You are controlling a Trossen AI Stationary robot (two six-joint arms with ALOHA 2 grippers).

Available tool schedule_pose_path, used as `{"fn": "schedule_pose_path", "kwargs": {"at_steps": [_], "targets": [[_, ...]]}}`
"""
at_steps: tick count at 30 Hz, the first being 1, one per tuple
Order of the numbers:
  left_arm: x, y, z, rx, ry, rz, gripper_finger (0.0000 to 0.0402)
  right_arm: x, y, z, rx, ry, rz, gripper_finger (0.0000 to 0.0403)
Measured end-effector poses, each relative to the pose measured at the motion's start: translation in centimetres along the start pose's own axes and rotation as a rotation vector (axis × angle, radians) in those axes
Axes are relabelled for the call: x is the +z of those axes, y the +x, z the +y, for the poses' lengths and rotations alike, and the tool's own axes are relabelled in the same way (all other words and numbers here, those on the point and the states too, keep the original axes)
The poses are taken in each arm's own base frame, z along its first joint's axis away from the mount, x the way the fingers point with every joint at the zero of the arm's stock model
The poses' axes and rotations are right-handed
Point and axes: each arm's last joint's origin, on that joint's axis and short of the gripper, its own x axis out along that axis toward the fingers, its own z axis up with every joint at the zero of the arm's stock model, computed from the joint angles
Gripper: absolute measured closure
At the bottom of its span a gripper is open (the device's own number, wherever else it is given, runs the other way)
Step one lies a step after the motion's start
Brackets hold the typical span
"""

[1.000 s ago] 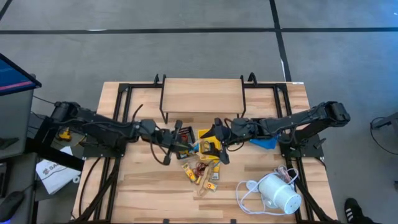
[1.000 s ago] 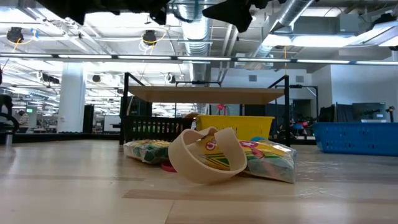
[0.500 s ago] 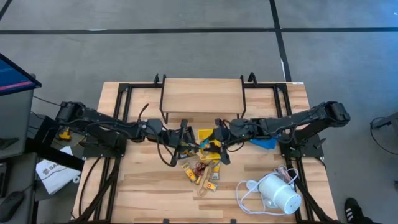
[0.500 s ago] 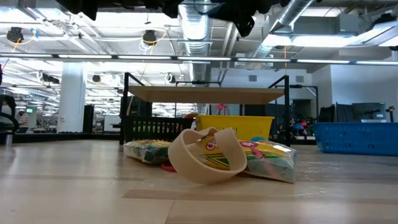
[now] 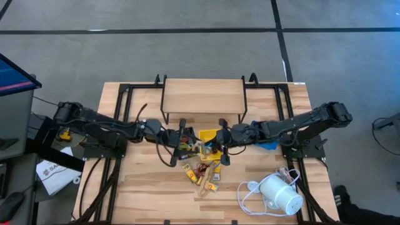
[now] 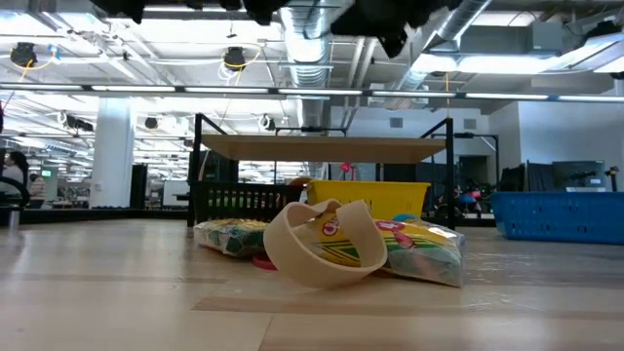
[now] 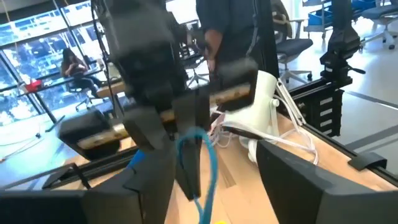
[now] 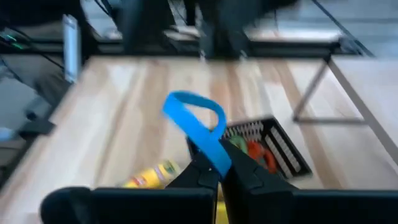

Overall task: Pick & Place Office Desk Supplies
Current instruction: Put the blue rubber band into the yellow bin

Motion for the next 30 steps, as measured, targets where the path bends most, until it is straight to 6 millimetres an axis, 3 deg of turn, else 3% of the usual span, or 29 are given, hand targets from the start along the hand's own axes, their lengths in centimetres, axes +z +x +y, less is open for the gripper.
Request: {"fn": "schedule_pose_path", "kwargs": {"at_steps": [8,13,17,22,30], "targets": [[1.9,-3.6,0.3,0.001,-0.039,0.092,0.0181,-1.7,0.2,-0.9,-0.096,0.03,0.163,0.0402],[-0.3,-4.7,-0.7,0.016,-0.154,0.272,0.0189,-4.3,1.3,-2.3,-0.128,0.072,0.338,0.0402],[-2.6,-4.9,-2.0,-0.009,-0.235,0.354,0.0196,-6.5,3.9,-3.2,-0.061,0.119,0.448,0.0388],[-4.1,-5.3,-3.2,-0.023,-0.313,0.395,0.0203,-8.1,6.3,-3.0,0.018,0.129,0.496,0.0306],[-5.3,-5.4,-5.3,-0.047,-0.312,0.446,0.0203,-5.9,6.1,-2.7,0.083,0.119,0.479,0.013]]}}
